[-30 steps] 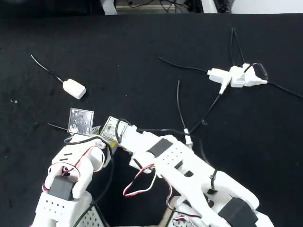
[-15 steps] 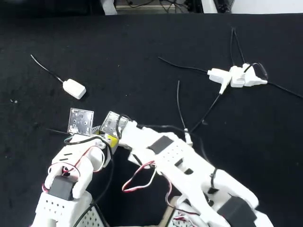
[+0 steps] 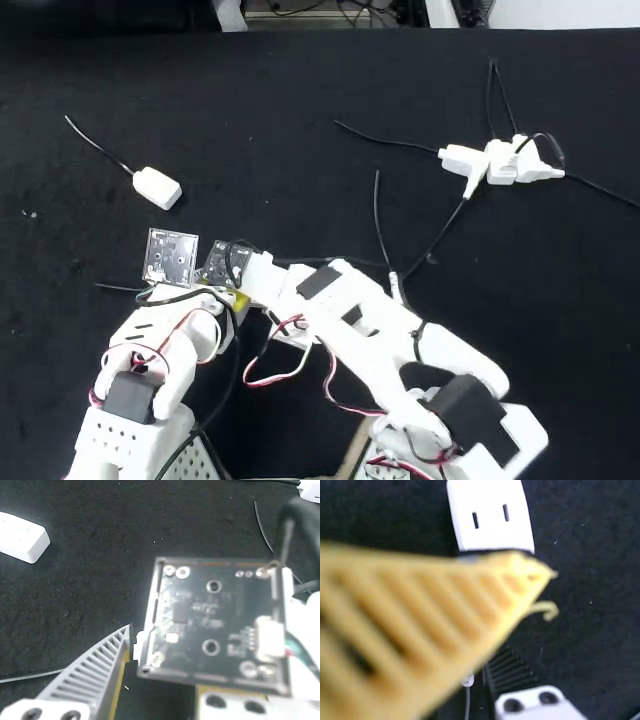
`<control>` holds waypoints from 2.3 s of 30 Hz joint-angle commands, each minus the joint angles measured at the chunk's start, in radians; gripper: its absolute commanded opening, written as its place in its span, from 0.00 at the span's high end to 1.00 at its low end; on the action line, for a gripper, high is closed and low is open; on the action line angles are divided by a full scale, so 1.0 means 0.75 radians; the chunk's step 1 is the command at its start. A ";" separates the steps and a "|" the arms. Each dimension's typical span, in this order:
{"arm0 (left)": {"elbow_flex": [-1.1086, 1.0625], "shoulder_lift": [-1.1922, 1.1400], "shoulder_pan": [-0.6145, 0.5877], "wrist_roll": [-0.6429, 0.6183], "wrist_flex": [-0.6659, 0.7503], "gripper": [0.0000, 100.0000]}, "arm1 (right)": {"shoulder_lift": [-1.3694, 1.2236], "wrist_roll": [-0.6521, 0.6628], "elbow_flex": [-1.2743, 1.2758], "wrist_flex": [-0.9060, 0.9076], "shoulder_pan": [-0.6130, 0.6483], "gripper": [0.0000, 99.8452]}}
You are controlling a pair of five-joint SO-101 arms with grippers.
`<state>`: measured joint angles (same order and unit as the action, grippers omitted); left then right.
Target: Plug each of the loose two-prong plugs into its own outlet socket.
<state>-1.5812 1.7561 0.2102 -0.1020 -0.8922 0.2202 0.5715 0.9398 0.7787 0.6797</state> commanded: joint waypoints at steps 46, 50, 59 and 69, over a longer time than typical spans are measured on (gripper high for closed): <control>0.216 0.008 0.007 0.004 -0.061 0.79 | 1.998 -0.033 0.989 0.002 0.166 0.99; 0.371 0.008 0.019 0.004 -0.172 0.79 | 2.000 -0.035 0.987 0.002 0.166 0.99; 0.199 0.008 0.191 0.088 -0.178 0.79 | 2.004 -0.035 0.928 0.012 0.166 0.99; 0.152 0.006 0.058 0.092 -0.131 0.79 | 2.000 -0.145 0.740 0.182 0.168 0.99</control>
<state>-1.4737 1.7683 0.2900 -0.0407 -1.0058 1.6993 0.4733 1.5766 0.9045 0.7994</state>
